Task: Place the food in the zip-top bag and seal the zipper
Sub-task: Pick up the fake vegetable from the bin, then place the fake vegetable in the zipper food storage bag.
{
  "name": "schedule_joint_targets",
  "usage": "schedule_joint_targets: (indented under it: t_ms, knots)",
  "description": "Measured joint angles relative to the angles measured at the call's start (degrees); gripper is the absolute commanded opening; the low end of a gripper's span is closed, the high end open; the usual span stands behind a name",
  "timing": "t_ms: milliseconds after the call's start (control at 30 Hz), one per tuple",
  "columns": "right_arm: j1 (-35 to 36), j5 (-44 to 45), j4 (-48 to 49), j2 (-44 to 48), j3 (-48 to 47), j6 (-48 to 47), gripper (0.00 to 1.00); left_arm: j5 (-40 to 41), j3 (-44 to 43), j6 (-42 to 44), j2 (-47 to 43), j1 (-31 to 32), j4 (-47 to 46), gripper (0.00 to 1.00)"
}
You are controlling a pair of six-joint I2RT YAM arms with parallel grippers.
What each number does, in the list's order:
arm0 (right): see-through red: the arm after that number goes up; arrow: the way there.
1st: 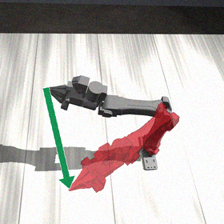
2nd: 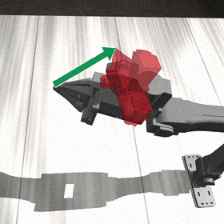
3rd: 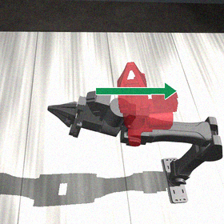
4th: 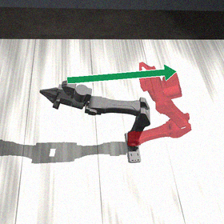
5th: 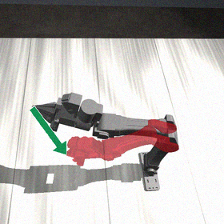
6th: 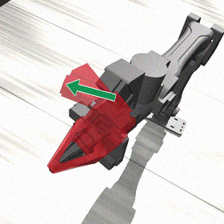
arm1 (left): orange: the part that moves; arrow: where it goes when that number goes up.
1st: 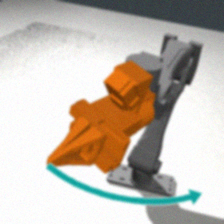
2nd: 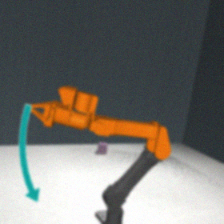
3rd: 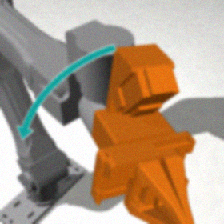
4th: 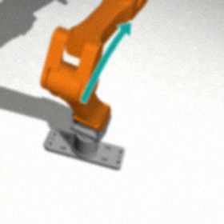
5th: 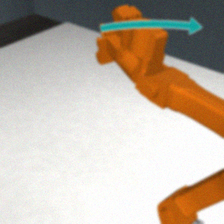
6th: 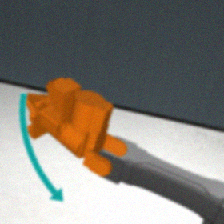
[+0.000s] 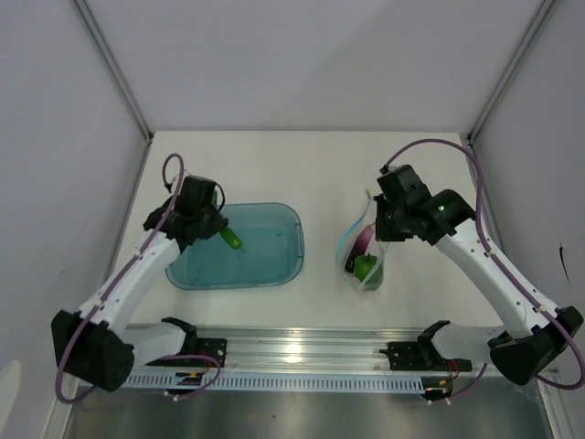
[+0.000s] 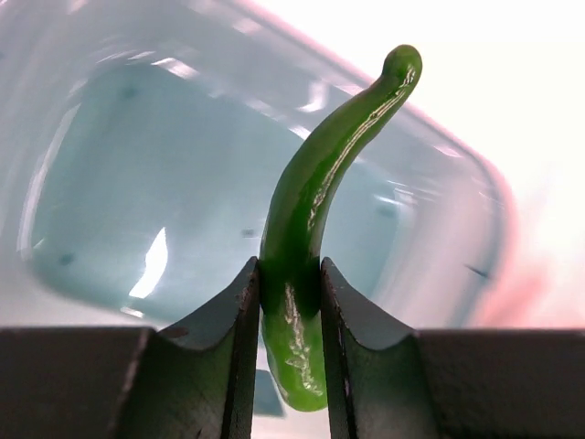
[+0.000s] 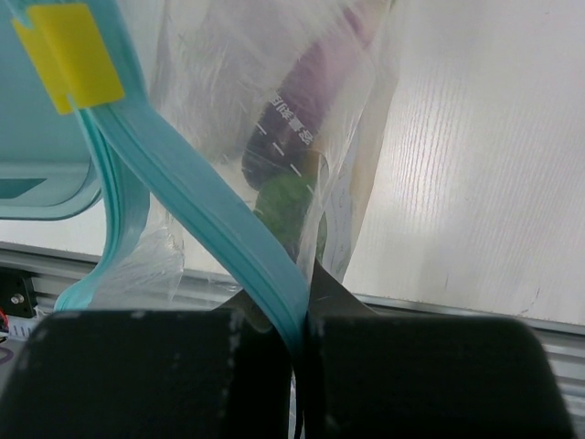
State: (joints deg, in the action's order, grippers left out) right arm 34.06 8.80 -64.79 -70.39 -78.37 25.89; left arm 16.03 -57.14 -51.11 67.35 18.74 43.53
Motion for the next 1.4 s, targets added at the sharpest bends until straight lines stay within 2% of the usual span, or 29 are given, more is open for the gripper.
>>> schedule_joint_targets:
  t_ms: [67, 133, 200, 333, 500, 667, 900, 1067, 1233, 1400]
  knots:
    - [0.0, 0.0, 0.0, -0.3, 0.0, 0.0, 0.0, -2.8, 0.0, 2.8, -4.6, 1.4, -2.8, 0.19]
    - [0.0, 0.1, 0.1, -0.5, 0.0, 0.0, 0.0, -8.8, 0.9, 6.7, -9.3, 3.0, -7.8, 0.16]
    - [0.0, 0.2, 0.2, -0.7, 0.0, 0.0, 0.0, -14.8, 3.1, 9.7, -13.8, 4.9, -14.4, 0.01]
    - [0.5, 0.2, 0.4, -0.9, 0.0, 0.3, 0.0, -27.4, 7.7, 14.0, -20.7, 10.1, -27.5, 0.01]
    - [1.2, -0.1, 0.9, -1.2, 0.0, 0.8, 0.0, -35.0, 7.7, 16.6, -20.1, 17.5, -38.9, 0.0]
    - [1.4, -0.3, 1.2, -1.2, 0.0, 1.1, 0.0, -39.0, 4.7, 17.1, -13.1, 24.1, -44.4, 0.01]
    - [1.5, -0.5, 1.5, -1.2, 0.0, 1.5, 0.0, -39.7, 2.2, 15.5, -4.8, 31.5, -50.4, 0.01]
    - [1.6, -1.0, 1.7, -1.2, 0.0, 2.0, 0.0, -37.1, 2.2, 11.9, -1.5, 33.7, -57.6, 0.01]
    - [1.3, -2.7, 2.4, -1.2, 0.0, 2.8, 0.0, -31.9, 2.2, 8.9, 1.8, 35.4, -62.0, 0.01]
    - [0.5, -4.8, 3.0, -1.1, 0.0, 3.2, 0.0, -25.3, 2.2, 8.4, 4.1, 38.1, -62.2, 0.01]
